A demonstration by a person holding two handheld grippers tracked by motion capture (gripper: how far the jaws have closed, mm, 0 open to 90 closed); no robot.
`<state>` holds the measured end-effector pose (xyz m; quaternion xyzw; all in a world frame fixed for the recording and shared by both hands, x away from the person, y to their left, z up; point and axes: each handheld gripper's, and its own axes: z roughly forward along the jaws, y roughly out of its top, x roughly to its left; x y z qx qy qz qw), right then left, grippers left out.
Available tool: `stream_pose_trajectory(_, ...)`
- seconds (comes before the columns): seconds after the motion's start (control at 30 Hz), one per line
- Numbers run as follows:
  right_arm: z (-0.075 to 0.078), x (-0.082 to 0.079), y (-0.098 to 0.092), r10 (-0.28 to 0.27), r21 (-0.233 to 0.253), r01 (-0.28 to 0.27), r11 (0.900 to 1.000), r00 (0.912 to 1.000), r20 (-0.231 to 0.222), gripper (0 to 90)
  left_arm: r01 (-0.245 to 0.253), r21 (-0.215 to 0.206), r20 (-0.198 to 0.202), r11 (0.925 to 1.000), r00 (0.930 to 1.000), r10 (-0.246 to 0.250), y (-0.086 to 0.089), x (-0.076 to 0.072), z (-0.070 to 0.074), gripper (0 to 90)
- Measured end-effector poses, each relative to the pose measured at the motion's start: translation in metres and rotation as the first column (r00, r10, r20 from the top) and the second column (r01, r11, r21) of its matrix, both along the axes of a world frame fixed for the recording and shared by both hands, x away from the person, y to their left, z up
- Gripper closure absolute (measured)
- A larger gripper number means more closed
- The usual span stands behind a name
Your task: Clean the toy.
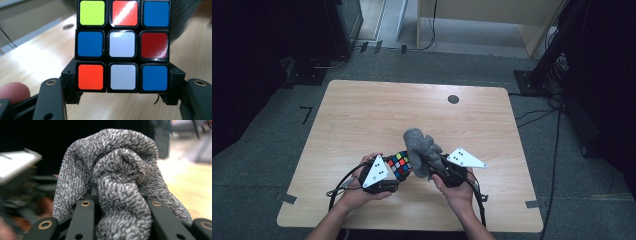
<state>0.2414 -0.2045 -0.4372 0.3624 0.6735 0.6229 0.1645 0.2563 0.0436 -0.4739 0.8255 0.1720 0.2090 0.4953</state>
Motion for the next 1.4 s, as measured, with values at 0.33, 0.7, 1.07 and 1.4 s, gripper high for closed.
stream_pose_trajectory(0.33,-0.018,0.011,-0.004,-0.076,-0.106,0.070,0.992,0.9956,-0.056,71.8,0.038,-0.130,0.006,0.9908,0.9993,-0.038,0.009,-0.004,0.014,34.4)
stream_pose_trajectory(0.7,-0.002,-0.005,0.014,0.043,-0.067,-0.041,0.997,0.9988,0.025,71.3,0.006,-0.013,-0.003,0.9999,1.0000,-0.006,-0.004,-0.004,0.004,34.4)
stream_pose_trajectory(1.07,-0.013,0.011,-0.011,-0.076,-0.070,0.073,0.995,0.9961,-0.045,71.4,0.006,-0.041,-0.008,0.9991,1.0000,-0.006,0.001,-0.002,0.005,34.3)
stream_pose_trajectory(1.4,-0.012,0.001,0.008,0.002,-0.063,-0.001,0.998,0.9998,0.018,71.3,0.006,-0.030,0.002,0.9995,1.0000,-0.006,-0.002,-0.006,0.007,34.3)
